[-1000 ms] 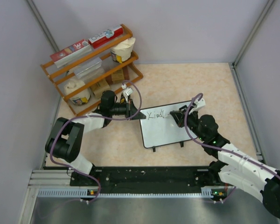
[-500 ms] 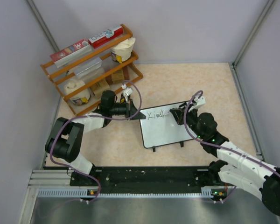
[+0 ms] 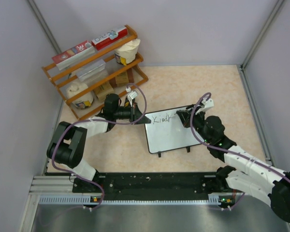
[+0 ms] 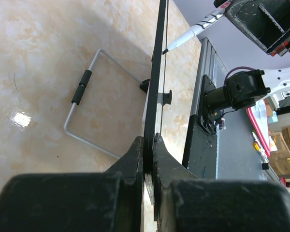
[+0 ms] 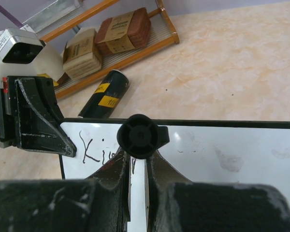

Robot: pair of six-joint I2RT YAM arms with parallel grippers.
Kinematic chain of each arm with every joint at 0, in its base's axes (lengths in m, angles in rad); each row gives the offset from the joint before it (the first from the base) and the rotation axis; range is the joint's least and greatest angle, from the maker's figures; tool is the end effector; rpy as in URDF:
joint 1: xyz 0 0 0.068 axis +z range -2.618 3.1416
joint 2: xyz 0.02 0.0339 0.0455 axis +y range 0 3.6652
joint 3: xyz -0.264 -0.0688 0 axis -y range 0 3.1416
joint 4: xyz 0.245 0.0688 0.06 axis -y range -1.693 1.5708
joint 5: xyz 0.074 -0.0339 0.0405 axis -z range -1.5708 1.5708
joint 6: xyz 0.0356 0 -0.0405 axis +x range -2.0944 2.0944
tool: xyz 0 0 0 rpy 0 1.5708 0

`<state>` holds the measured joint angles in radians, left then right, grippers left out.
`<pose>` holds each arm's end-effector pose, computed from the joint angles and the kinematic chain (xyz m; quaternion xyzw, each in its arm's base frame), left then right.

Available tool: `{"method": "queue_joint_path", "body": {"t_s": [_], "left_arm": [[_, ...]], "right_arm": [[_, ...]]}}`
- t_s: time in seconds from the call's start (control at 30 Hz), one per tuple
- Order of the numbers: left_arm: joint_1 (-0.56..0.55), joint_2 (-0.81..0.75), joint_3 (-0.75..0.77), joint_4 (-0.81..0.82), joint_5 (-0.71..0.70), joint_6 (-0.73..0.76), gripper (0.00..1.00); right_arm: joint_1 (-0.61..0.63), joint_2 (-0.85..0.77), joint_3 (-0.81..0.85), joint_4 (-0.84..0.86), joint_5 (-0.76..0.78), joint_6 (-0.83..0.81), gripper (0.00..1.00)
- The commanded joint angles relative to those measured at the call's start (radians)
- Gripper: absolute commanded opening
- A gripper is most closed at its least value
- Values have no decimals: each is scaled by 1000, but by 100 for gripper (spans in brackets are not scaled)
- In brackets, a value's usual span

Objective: Write a sentence on the whiteboard
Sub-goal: Write on the whiteboard with the whiteboard.

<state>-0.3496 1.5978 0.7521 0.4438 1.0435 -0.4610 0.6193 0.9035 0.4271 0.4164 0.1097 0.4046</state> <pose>0.2893 -0.1382 0.1979 0.2343 0.7372 -0.5706 0.2757 0.1741 0.1193 0.2553 -0.0405 0.7267 0.3006 0.6163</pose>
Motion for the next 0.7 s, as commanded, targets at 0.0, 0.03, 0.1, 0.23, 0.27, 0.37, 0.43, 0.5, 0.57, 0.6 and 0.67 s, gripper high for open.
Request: {"method": "queue_joint_path", "body": {"t_s": [0.0,0.03,0.1,0.23,0.27,0.37,0.43,0.5,0.57,0.6,0.67], "left_arm": [[-3,27,3,-39,-30,133,0],[-3,28,3,-39,-30,133,0],[-3,28,1,-36,-30,131,0],[-3,30,0,-34,-30,130,0],[-3,28,0,-36,-28,130,0],[-3,28,0,-36,-28,131,0],[-3,28,0,-36,-30,131,0],[-3,30,0,-36,-30,131,0],[-3,30,0,-36,-30,133,0],[-3,30,0,-37,-30,133,0],[-3,30,0,-37,-28,133,0]], "right_arm": [[5,8,36,-2,54,-10,0],[5,0,29,7,57,-10,0],[3,-6,21,1,62,-7,0],[3,-20,9,-24,76,-6,0],[5,-29,4,-36,79,-6,0],[3,-35,6,-57,65,-10,0],[5,-35,7,-67,50,-12,0],[5,-40,-1,-73,44,-13,0],[5,-40,-8,-74,35,-13,0],[3,-40,-10,-80,30,-13,0],[3,-41,-16,-85,25,-12,0]]}}
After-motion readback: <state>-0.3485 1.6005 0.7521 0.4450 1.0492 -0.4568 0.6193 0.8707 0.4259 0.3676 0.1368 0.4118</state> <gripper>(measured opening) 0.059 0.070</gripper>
